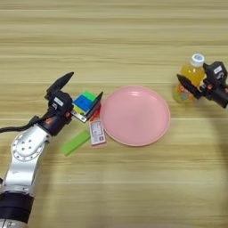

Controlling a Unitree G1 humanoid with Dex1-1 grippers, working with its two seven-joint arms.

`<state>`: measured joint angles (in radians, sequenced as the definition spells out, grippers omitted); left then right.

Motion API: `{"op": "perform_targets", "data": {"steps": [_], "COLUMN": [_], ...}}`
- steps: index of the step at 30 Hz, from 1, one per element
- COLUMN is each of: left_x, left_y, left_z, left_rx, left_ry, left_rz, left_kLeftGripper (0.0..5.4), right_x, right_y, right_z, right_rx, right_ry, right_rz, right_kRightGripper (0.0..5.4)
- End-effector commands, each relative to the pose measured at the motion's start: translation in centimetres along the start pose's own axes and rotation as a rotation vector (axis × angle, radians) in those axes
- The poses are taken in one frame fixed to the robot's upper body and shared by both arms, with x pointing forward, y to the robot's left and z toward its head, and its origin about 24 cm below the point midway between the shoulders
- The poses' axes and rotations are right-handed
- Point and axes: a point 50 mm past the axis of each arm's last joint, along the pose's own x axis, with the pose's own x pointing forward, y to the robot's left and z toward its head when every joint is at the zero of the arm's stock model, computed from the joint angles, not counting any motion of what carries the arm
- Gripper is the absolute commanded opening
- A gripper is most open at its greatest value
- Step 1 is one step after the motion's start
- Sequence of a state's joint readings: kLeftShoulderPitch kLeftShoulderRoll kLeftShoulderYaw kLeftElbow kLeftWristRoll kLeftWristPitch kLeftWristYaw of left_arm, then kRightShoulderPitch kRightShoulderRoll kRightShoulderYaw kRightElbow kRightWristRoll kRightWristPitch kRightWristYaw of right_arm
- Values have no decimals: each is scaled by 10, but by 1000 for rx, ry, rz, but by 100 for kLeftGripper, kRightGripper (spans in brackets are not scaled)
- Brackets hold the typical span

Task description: Move the objects on the table

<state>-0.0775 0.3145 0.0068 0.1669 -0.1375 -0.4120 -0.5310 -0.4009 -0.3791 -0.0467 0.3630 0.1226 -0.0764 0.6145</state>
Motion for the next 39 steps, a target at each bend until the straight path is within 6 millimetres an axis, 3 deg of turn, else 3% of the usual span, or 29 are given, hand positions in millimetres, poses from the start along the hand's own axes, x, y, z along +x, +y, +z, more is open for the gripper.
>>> {"op": "perform_targets", "data": {"steps": [1,33,39], "left_x": [1,2,2], "left_y": [3,7,7], "left_z": [4,2,2], "left_rx": [14,13,13], "left_ry": [-20,-18,-18], "left_rz": [2,14,13], "left_kLeftGripper": [540,540,540], "right_x": [2,2,3], "right_y": [0,0,-1], "right_z": [3,-9,-9], "right_rx": [-47,47,47], "right_ry": [-25,-2,-1], "right_rz": [-7,-13,-14], "right_kRightGripper": [361,361,443]}}
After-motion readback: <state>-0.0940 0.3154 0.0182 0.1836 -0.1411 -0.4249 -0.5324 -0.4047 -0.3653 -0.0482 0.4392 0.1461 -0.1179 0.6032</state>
